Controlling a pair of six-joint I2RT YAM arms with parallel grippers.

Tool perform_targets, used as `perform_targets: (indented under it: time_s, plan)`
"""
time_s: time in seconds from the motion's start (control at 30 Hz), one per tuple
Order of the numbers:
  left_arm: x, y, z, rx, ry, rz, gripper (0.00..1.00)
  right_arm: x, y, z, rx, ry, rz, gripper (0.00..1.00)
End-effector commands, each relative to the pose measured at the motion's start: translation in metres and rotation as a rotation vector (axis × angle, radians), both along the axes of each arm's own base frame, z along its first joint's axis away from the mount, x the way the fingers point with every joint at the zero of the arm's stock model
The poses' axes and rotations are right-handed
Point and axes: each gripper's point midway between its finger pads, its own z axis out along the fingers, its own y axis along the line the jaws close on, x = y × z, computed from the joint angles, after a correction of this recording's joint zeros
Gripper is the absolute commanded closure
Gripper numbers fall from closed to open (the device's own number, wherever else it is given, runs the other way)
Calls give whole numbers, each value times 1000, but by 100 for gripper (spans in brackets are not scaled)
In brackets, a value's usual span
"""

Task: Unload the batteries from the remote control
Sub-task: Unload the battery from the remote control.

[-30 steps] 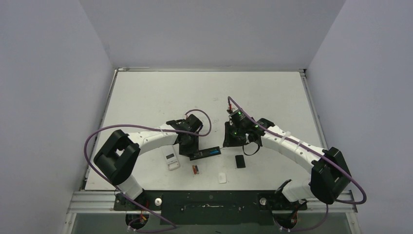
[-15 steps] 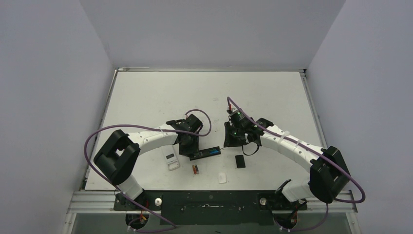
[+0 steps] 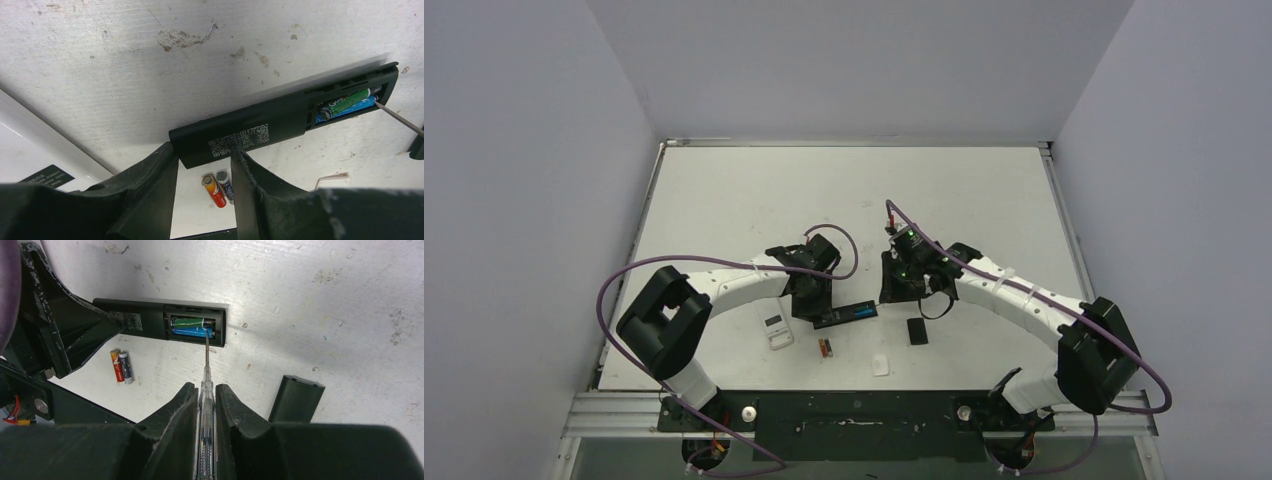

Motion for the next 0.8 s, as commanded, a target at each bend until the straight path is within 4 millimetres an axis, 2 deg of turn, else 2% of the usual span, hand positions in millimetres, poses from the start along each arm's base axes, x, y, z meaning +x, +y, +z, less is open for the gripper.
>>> perform_targets:
  time_s: [0.0, 0.2, 0.37, 0.6, 0.77]
  plan:
    - [-4, 8, -40, 98, 0, -15, 62, 8, 13, 12, 42, -36, 7, 95]
    - [-4, 8, -39, 95, -1, -14, 62, 10, 1, 2, -51, -40, -11, 95]
    - [-4, 7, -39, 94, -1, -14, 62, 10, 0, -2, -79, -47, -6, 95]
    - [-3, 7, -40, 93, -1, -16, 62, 6, 4, -21, -75, -28, -9, 95]
    - [-4, 7, -41, 95, 1, -18, 62, 4, 9, -28, 19, -18, -20, 95]
